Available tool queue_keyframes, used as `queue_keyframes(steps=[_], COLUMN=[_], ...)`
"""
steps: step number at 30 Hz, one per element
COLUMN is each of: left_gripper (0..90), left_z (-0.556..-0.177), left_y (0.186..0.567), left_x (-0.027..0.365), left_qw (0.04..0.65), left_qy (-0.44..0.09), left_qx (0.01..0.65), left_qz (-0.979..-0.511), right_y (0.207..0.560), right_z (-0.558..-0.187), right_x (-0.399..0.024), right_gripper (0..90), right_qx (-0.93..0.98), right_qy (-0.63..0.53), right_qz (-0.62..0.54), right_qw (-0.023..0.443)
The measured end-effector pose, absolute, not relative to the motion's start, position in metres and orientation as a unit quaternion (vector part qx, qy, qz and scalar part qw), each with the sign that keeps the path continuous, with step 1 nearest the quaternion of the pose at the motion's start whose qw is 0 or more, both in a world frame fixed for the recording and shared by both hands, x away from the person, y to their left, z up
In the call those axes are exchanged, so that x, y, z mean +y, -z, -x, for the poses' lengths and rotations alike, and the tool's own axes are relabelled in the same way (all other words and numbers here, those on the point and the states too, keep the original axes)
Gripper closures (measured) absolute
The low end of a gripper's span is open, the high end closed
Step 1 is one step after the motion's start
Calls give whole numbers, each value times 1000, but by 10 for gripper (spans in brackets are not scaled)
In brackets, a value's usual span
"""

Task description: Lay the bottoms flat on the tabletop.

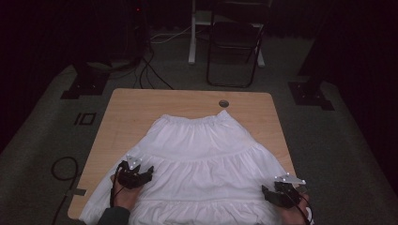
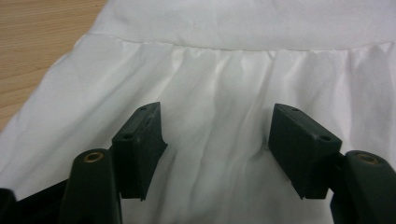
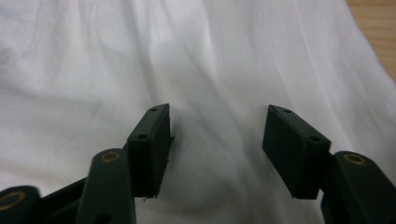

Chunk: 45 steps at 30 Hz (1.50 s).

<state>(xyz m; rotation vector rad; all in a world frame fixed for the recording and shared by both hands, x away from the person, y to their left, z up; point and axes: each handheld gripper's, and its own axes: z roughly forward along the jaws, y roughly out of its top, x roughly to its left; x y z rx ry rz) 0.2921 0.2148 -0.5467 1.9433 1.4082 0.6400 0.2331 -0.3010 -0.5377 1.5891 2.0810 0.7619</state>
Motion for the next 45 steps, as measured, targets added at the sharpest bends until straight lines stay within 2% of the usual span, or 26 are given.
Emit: queue_keyframes(steps=[7,14,19,25,30,32,40,45], left_gripper=[429,430,428,406,389,379,364,352], left_z=[-299,-297,-288,-284,-276,-276,-308,-327], left_y=[546,546,546,544,541,541,542,543], left_x=[249,272,268,255,235,226,222,221], left_qw=[315,313,311,301,282,277,304,310], left_qy=[-259,-263,-264,-259,-272,-278,-231,-234], left_qx=[570,582,580,569,538,521,541,537], left_qz=[-714,-702,-705,-720,-746,-758,-750,-749], right_y=[538,536,535,526,521,525,543,541], right_z=[-211,-188,-187,-204,-230,-254,-299,-318], right_x=[-299,-277,-289,-288,-277,-265,-241,-244], right_gripper=[443,467,444,389,369,365,328,333], right_qx=[742,767,749,739,742,751,771,768], right_qy=[-271,-269,-260,-295,-311,-314,-299,-288], right_qz=[-578,-551,-578,-563,-541,-526,-504,-516], right_qw=[204,189,195,222,246,246,249,247])
